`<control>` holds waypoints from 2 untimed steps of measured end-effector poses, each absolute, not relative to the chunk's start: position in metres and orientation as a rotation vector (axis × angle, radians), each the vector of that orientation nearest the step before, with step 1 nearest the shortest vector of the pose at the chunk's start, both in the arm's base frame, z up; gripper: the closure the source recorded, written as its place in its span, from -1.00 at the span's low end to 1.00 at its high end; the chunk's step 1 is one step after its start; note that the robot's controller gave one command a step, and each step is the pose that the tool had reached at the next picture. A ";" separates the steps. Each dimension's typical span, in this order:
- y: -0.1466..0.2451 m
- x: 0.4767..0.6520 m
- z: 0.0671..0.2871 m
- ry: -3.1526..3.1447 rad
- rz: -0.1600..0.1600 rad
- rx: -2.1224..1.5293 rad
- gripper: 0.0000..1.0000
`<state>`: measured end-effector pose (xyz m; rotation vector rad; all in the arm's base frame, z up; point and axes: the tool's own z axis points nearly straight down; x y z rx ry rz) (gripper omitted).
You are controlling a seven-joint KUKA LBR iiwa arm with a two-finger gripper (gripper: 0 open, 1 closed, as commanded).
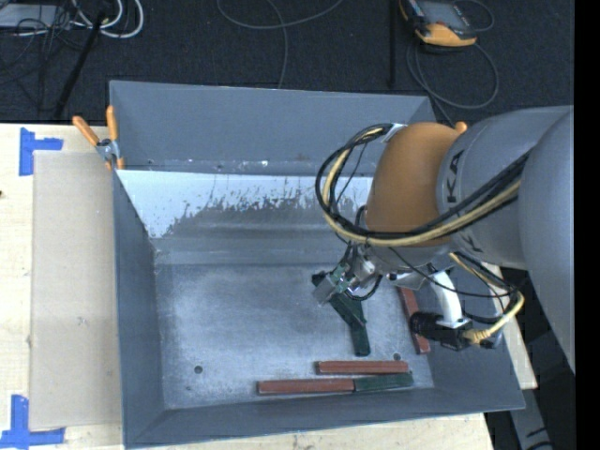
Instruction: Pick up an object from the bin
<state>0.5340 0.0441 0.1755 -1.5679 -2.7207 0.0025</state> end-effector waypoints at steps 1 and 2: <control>0.044 0.534 0.184 -2.725 0.001 -1.561 1.00; 0.044 0.534 0.193 -2.730 0.001 -1.553 1.00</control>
Offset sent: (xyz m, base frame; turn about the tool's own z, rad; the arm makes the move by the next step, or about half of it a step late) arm 0.0001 -0.0002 0.0092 0.0000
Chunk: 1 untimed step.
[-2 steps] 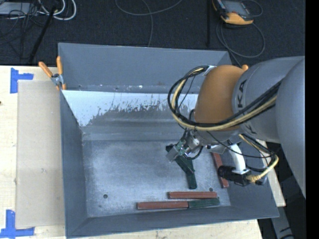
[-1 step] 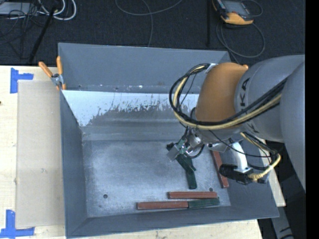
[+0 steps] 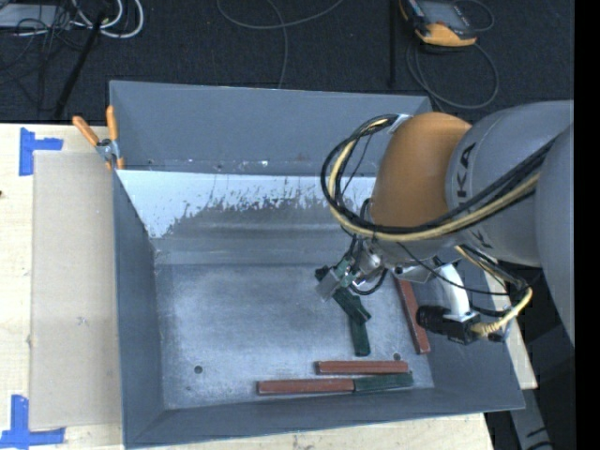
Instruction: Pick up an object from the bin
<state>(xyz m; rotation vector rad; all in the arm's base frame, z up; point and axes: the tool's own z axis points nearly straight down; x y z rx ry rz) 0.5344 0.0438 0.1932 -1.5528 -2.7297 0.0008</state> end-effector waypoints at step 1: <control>0.044 0.534 0.194 -2.734 0.003 -1.545 1.00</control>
Offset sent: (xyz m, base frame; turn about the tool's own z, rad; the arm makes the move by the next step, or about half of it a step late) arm 0.0001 0.0001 0.0017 0.0000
